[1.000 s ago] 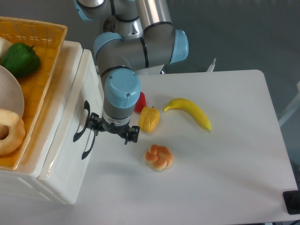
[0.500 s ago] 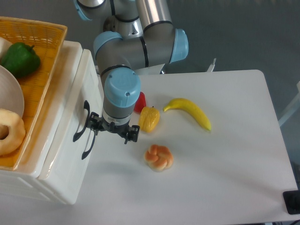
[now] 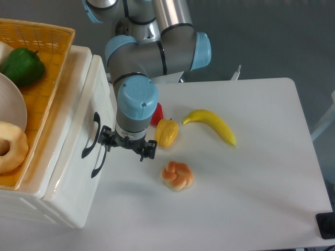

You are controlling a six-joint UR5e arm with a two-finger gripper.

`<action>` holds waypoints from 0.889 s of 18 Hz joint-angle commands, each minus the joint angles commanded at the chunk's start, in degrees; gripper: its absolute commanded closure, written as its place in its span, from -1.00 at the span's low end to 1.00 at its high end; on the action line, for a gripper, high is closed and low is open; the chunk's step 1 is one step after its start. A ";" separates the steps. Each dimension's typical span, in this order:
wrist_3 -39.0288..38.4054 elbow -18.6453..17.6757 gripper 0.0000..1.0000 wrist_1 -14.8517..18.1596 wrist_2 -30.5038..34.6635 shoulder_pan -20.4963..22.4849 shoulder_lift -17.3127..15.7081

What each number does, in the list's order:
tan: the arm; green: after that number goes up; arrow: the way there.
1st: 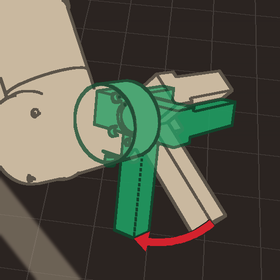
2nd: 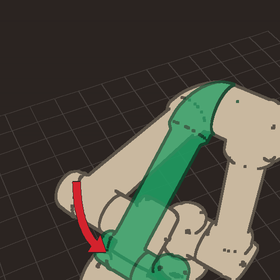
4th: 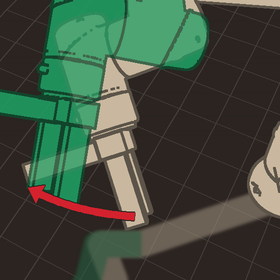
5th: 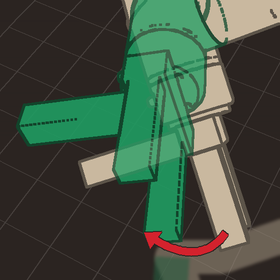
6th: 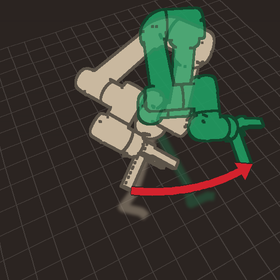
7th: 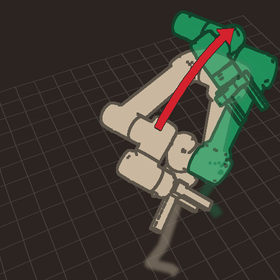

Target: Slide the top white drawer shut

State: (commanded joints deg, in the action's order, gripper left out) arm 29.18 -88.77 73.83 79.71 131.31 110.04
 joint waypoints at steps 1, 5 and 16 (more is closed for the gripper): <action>0.09 0.18 -1.00 0.00 0.61 0.26 0.00; 0.96 0.97 -1.00 -0.18 2.46 1.05 0.09; 15.63 1.41 -1.00 -0.53 8.86 8.26 0.00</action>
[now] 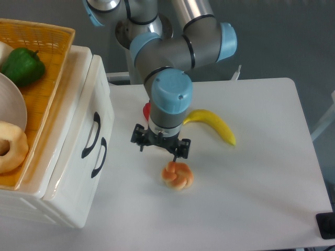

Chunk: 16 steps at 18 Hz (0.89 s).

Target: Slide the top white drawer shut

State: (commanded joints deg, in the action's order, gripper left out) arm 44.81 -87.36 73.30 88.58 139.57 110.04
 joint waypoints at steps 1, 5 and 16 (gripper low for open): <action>1.93 0.09 -1.00 -0.26 1.67 0.44 0.09; 8.09 0.44 -1.00 -2.81 3.53 3.07 0.18; 26.82 1.85 -1.00 -5.00 3.44 10.72 -0.09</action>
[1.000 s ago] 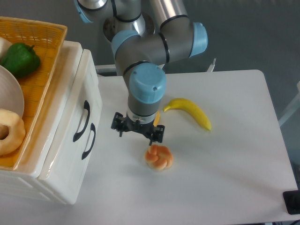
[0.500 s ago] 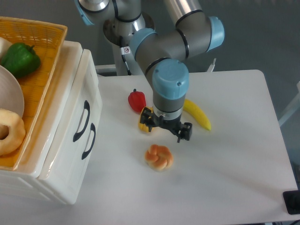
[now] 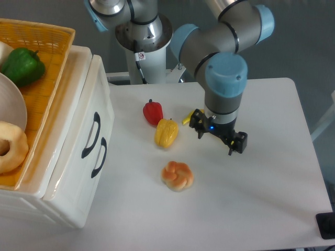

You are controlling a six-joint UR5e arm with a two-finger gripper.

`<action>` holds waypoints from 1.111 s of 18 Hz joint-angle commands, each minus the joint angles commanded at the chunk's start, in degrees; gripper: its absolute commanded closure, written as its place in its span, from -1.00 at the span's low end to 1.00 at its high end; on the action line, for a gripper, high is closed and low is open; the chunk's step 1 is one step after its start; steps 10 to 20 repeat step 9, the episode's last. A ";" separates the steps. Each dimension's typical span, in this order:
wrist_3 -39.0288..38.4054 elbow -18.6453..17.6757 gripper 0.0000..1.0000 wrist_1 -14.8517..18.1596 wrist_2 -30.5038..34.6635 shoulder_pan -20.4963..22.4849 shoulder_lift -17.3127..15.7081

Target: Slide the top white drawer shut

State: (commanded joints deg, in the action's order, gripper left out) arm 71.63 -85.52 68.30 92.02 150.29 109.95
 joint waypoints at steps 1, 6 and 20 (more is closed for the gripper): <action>0.61 0.00 -1.00 -0.35 0.09 0.70 0.00; 6.40 -0.35 -1.00 -0.62 0.18 5.01 -1.05; 8.09 -0.44 -1.00 -0.53 0.18 5.80 -1.32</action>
